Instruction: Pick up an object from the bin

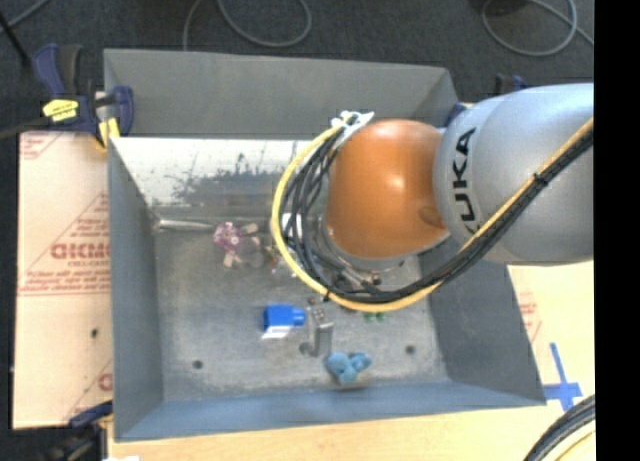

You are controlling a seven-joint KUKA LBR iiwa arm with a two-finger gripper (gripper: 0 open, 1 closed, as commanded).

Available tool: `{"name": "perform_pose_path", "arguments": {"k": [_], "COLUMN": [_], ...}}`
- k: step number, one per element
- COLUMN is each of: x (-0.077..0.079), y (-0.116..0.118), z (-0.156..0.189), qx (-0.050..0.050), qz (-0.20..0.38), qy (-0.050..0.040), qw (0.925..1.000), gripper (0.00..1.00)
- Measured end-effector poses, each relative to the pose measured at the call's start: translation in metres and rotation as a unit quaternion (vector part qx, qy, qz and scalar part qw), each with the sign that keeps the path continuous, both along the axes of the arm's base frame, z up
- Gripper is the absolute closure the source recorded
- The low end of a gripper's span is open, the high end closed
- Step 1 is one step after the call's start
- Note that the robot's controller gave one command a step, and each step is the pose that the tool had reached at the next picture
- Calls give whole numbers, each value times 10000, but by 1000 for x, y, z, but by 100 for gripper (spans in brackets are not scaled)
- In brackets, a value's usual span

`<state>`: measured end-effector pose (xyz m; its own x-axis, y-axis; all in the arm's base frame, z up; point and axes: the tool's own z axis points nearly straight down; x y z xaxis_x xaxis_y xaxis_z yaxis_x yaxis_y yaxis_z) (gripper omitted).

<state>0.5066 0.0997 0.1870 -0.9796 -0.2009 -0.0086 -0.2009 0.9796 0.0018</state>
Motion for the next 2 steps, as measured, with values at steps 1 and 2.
{"name": "perform_pose_path", "arguments": {"k": [1,2], "x": [-1,24], "y": [-7,-9], "z": [-49,-110], "qx": [-19,-4], "qz": [60,1183], "qy": [-6,-8], "qw": [10000,9930], "gripper": [0,100]}}
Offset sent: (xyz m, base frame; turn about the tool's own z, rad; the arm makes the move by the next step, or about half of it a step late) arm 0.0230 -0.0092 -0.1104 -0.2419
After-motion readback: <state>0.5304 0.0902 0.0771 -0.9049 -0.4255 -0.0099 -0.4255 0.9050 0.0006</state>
